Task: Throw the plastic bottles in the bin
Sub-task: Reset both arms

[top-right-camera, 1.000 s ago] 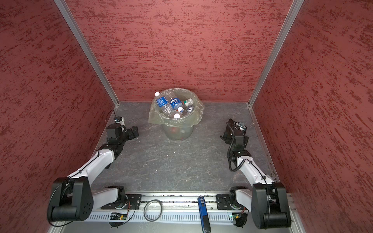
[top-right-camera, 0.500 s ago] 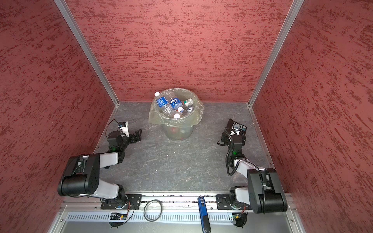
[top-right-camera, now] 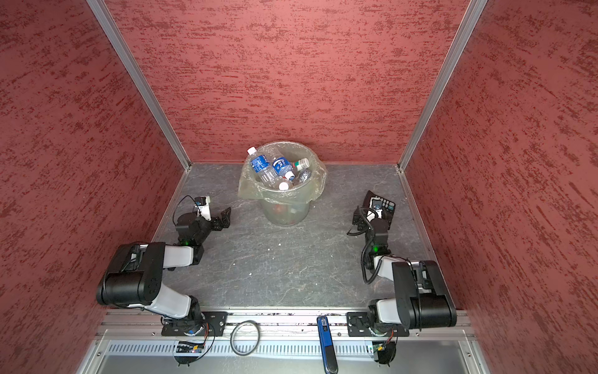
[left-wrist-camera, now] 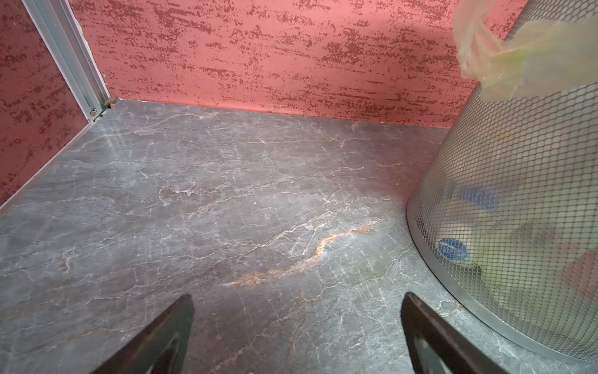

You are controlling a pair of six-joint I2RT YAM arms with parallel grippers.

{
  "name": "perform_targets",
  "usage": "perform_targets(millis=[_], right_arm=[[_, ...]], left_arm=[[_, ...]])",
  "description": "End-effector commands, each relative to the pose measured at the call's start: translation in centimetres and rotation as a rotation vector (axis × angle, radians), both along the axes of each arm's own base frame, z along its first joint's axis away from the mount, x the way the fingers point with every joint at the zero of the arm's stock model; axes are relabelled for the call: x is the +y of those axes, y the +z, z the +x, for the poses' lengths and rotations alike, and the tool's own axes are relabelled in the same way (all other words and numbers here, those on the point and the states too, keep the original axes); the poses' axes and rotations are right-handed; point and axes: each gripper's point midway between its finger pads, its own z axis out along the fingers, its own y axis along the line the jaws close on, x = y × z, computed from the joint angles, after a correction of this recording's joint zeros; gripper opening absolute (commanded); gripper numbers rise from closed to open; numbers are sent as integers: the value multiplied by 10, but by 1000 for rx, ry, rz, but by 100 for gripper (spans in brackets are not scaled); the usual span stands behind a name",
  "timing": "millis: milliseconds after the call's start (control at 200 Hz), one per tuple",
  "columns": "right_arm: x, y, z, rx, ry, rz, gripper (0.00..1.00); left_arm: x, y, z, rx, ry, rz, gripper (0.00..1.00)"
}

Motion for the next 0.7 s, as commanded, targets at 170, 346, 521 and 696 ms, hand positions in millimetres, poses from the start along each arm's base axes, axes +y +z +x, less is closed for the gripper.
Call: perform_targets(millis=[170,346,521,696], right_arm=[[2,-4,1,-104,57,34,99],[1,-7,3,-84,62,42,99],[0,-7,2,-85,54,43,99],[0,-7,2,-84,52,44,99]], left_arm=[[1,6,2,-29,7,22,100],[1,6,2,-30,6,22,100],[1,6,2,-30,6,22,99],[1,6,2,-30,6,21,100]])
